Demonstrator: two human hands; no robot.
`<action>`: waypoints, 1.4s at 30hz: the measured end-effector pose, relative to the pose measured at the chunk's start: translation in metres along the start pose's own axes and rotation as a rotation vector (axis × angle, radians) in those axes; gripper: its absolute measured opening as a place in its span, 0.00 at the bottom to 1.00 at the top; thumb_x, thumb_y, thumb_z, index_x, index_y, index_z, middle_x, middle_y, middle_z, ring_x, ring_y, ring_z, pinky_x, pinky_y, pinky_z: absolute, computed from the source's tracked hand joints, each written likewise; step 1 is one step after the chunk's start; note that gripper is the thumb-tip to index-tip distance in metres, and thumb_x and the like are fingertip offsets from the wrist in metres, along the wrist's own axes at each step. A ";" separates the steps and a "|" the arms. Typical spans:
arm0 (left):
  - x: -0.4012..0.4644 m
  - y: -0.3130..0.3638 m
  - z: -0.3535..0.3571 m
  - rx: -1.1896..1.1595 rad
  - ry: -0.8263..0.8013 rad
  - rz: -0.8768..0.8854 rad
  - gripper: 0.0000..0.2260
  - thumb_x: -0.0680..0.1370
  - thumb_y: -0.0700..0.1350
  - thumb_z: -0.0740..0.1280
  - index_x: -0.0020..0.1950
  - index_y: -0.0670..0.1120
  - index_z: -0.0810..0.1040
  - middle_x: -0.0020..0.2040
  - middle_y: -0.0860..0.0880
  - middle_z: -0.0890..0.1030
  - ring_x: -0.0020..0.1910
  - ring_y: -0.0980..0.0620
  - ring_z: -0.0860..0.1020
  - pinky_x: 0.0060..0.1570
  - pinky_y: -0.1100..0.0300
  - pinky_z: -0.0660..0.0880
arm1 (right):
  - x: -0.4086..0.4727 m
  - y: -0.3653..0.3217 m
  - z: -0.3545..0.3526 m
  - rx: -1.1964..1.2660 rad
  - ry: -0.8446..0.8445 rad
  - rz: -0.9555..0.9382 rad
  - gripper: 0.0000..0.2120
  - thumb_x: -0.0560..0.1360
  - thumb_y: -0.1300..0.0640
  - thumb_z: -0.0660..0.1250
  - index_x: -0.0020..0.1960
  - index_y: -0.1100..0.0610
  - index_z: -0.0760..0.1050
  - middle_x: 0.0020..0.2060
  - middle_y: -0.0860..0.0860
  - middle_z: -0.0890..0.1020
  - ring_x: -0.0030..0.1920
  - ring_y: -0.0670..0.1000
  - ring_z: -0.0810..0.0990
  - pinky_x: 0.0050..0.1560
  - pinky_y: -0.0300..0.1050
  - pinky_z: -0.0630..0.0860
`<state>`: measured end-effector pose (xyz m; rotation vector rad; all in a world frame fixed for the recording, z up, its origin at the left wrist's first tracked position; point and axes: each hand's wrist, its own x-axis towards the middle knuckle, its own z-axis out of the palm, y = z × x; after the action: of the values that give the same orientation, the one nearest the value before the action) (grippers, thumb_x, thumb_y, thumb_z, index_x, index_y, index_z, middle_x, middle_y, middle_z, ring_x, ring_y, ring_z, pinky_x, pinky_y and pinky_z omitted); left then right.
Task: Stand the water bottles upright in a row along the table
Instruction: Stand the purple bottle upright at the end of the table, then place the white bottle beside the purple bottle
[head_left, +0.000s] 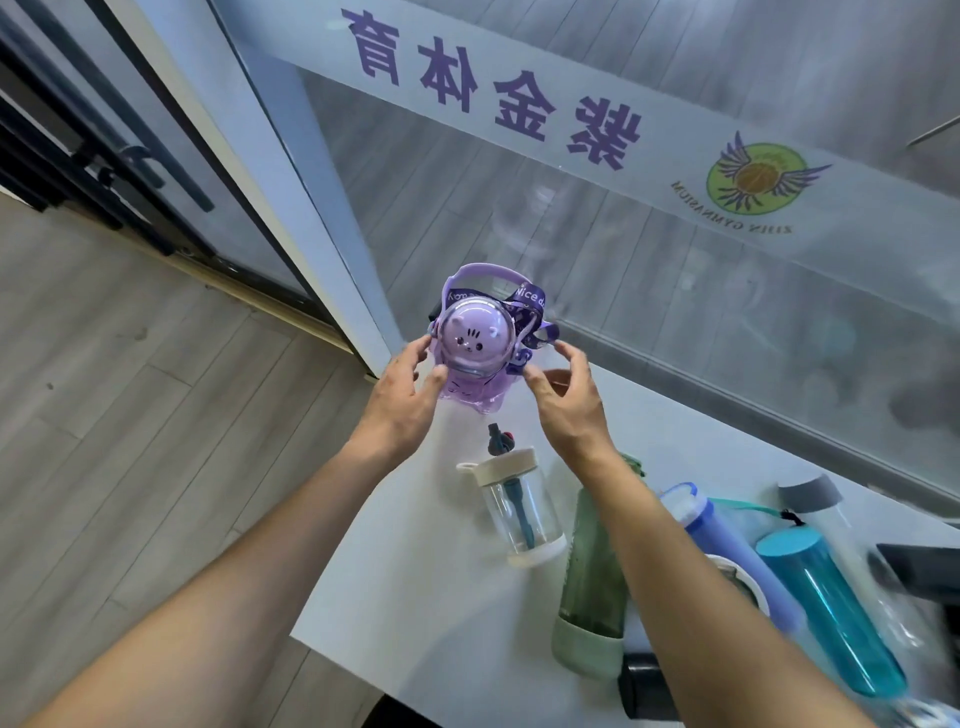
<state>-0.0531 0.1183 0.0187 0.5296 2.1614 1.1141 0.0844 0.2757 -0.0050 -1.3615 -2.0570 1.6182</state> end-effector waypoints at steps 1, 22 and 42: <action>-0.008 -0.005 0.000 0.084 0.006 0.021 0.22 0.81 0.54 0.59 0.75 0.53 0.64 0.72 0.49 0.71 0.68 0.51 0.71 0.68 0.50 0.69 | -0.008 0.007 0.001 -0.052 -0.012 0.016 0.28 0.77 0.42 0.67 0.74 0.47 0.65 0.51 0.49 0.81 0.51 0.46 0.79 0.50 0.40 0.72; -0.148 -0.080 0.005 0.808 0.021 0.258 0.13 0.74 0.44 0.69 0.59 0.49 0.79 0.56 0.49 0.80 0.54 0.44 0.78 0.55 0.49 0.73 | -0.082 0.007 0.029 -0.553 -0.098 0.065 0.44 0.64 0.42 0.69 0.76 0.45 0.56 0.61 0.56 0.71 0.62 0.61 0.74 0.66 0.53 0.69; -0.175 -0.073 0.027 0.758 -0.022 0.306 0.13 0.74 0.45 0.69 0.59 0.50 0.79 0.56 0.50 0.80 0.53 0.46 0.78 0.56 0.50 0.74 | -0.058 0.000 -0.028 -0.422 0.103 -0.178 0.36 0.60 0.48 0.78 0.65 0.49 0.71 0.57 0.48 0.70 0.57 0.53 0.77 0.61 0.50 0.75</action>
<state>0.0855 -0.0126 0.0092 1.2246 2.4999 0.3750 0.1348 0.2514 0.0272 -1.2968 -2.4661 1.0582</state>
